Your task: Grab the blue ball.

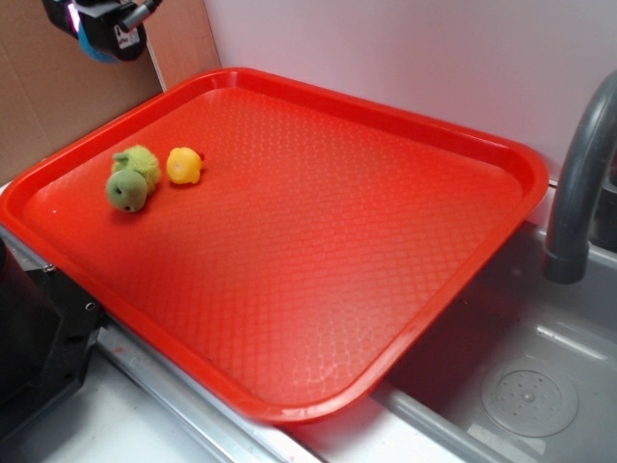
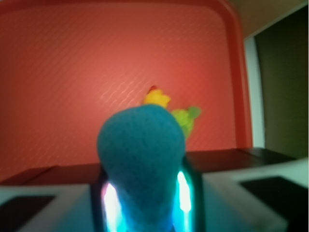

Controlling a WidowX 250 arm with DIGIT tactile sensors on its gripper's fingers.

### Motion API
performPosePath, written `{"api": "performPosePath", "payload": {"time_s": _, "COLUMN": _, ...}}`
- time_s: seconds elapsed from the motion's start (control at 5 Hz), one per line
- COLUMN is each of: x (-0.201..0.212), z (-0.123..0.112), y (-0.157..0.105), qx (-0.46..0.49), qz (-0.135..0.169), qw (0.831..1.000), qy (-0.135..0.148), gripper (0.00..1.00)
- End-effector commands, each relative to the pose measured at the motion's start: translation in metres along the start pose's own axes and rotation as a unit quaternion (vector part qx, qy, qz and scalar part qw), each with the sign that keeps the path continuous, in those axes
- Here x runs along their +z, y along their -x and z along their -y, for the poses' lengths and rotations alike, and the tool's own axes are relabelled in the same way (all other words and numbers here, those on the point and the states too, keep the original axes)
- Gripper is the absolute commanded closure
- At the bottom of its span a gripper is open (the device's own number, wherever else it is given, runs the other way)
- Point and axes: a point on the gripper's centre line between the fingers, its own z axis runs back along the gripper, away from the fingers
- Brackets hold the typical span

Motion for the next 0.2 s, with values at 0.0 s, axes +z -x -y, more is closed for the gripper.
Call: {"api": "performPosePath", "payload": {"time_s": 0.0, "x": 0.0066, "z": -0.0039, "y": -0.0044, "qx": 0.018, "qz": 0.019, "qw": 1.000, "qy": 0.017, "gripper": 1.00}}
